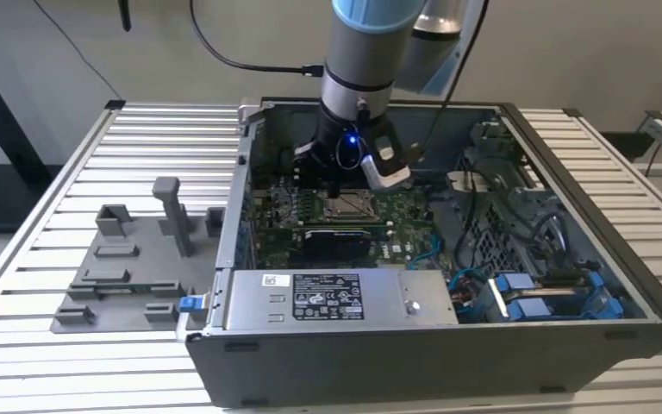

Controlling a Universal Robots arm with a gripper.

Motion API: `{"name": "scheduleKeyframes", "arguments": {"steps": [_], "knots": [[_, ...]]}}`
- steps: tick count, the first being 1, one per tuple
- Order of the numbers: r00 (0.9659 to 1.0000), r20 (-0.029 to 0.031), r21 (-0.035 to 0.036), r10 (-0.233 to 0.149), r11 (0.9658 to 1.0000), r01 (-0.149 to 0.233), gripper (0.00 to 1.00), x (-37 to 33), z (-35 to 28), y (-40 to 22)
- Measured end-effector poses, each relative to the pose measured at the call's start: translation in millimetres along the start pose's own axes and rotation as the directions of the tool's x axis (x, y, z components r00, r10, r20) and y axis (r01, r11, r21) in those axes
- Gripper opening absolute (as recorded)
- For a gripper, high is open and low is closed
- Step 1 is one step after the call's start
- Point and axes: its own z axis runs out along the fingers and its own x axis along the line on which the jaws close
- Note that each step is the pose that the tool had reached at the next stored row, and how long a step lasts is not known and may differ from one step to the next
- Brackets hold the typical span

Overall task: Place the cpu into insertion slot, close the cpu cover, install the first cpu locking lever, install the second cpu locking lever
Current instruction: 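Install the second cpu locking lever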

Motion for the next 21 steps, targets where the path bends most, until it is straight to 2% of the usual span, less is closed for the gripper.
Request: {"name": "scheduleKeyframes", "arguments": {"steps": [12,21], "knots": [[1.0000,-0.0002,0.0003,0.000,1.0000,0.000,0.11,3.3,5.5,0.1],[1.0000,-0.0002,0.0002,0.000,1.0000,0.000,0.11,5.6,13.7,0.4]]}}
